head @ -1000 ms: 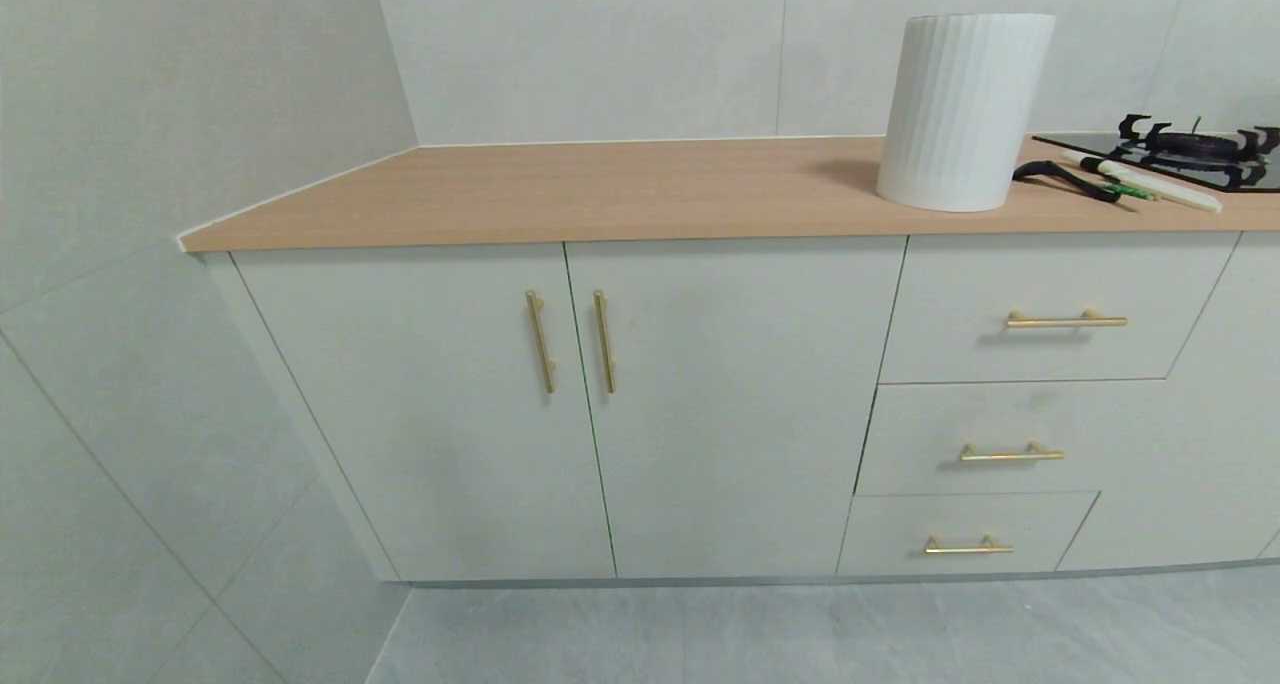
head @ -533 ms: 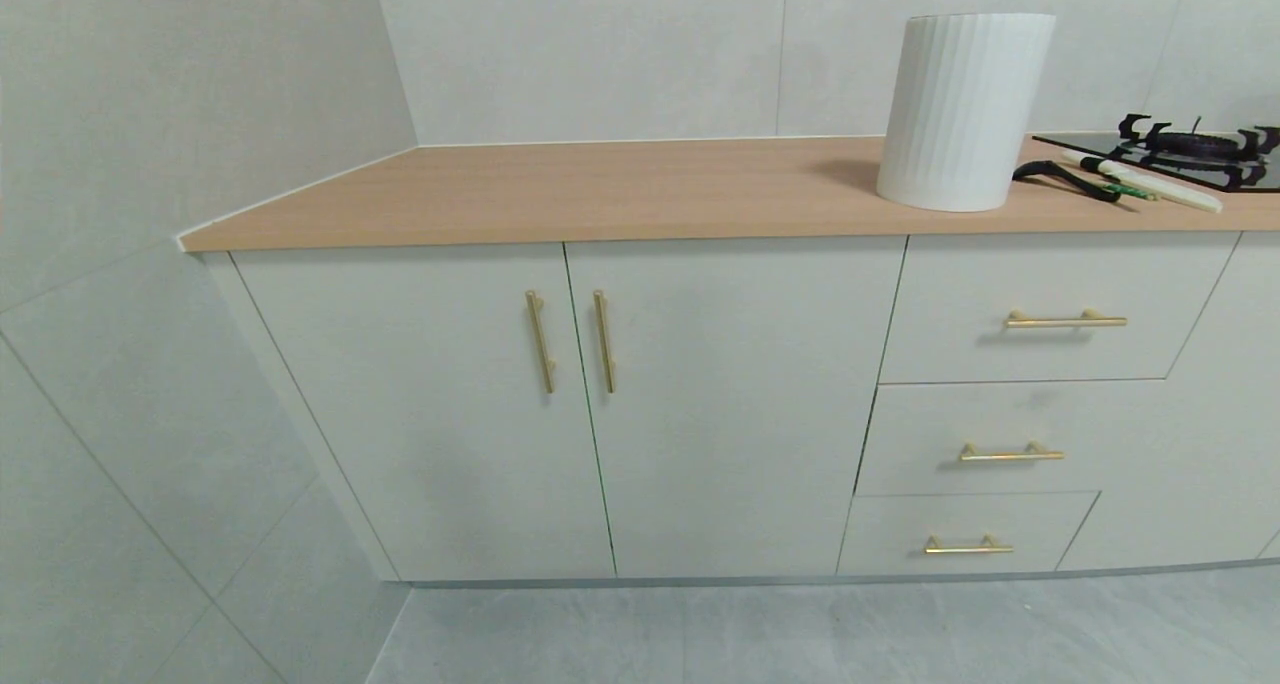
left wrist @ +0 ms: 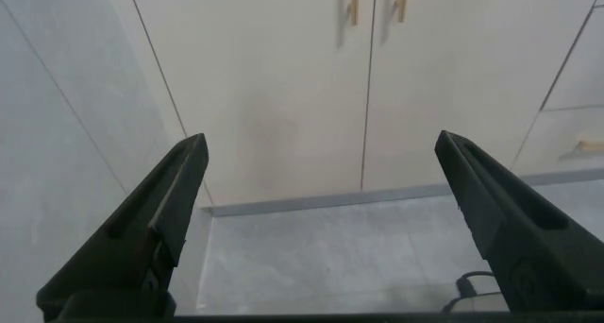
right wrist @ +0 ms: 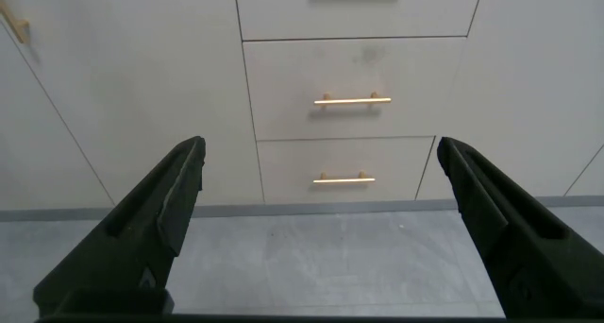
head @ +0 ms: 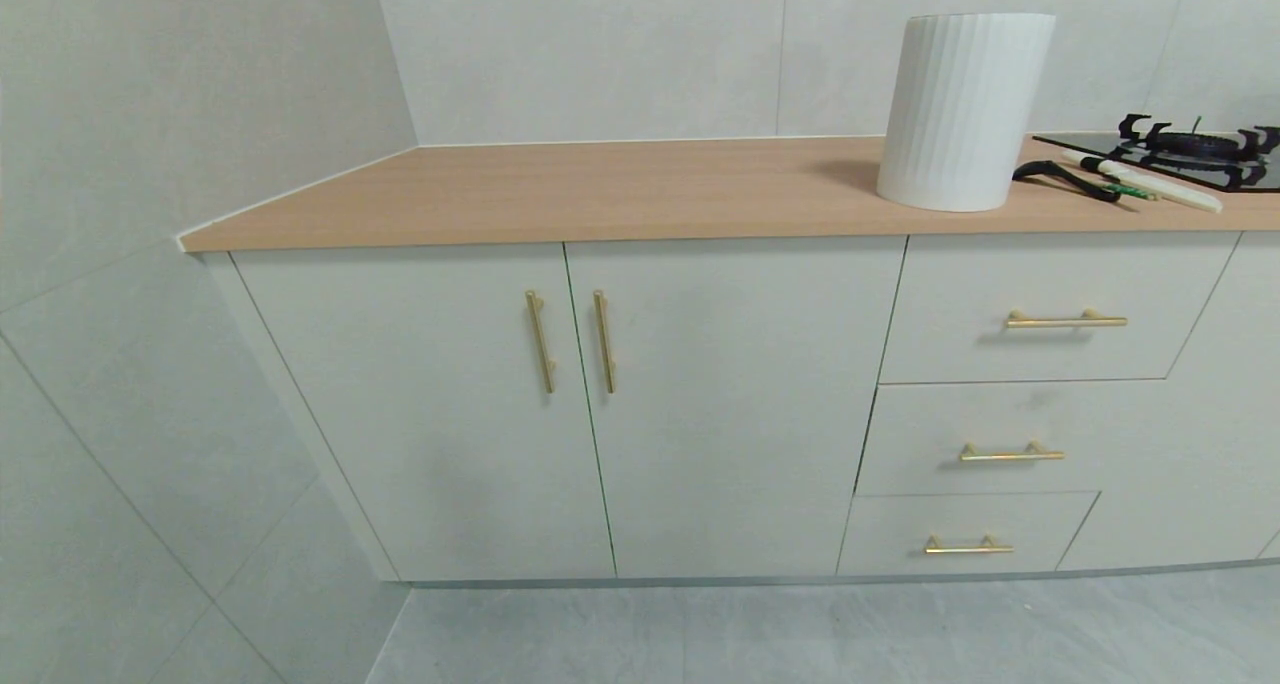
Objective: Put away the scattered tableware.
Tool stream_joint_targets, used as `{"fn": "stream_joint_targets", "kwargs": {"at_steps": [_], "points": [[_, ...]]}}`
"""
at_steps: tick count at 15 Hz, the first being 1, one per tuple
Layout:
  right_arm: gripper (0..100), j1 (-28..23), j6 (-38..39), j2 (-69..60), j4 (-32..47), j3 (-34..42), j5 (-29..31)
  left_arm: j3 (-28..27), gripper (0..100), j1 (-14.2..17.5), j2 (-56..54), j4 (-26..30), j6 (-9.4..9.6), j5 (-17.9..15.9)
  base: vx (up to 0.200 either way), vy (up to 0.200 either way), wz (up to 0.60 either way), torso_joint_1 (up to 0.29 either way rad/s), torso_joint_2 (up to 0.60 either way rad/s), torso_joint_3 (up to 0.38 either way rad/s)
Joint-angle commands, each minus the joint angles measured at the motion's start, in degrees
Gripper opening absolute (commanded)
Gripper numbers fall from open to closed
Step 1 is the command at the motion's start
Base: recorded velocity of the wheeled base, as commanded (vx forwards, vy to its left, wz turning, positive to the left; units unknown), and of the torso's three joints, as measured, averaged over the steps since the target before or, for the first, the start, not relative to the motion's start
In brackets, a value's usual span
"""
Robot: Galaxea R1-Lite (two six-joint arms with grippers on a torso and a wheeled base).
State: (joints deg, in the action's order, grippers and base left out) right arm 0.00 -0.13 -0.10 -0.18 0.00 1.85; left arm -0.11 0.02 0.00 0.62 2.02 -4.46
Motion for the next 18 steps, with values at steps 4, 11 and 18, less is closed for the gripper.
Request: {"fn": "stream_joint_targets", "kwargs": {"at_steps": [4, 11, 18], "points": [[100, 0.0, 0.0, 0.1, 0.0, 0.0, 0.0, 0.0, 100, 0.0, 0.0, 0.1, -0.44, -0.4, 0.000, 0.000, 0.00, 0.000, 0.00, 0.000], [100, 0.0, 0.0, 0.1, 0.0, 0.0, -0.1, 0.0, 100, 0.0, 0.0, 0.1, -0.44, -0.4, 0.000, 0.000, 0.00, 0.000, 0.00, 0.000], [100, 0.0, 0.1, 0.1, 0.0, 0.0, -0.2, 0.0, 100, 0.0, 0.0, 0.1, -0.44, -0.4, 0.000, -0.171, 0.00, 0.003, 0.00, 0.002]]}}
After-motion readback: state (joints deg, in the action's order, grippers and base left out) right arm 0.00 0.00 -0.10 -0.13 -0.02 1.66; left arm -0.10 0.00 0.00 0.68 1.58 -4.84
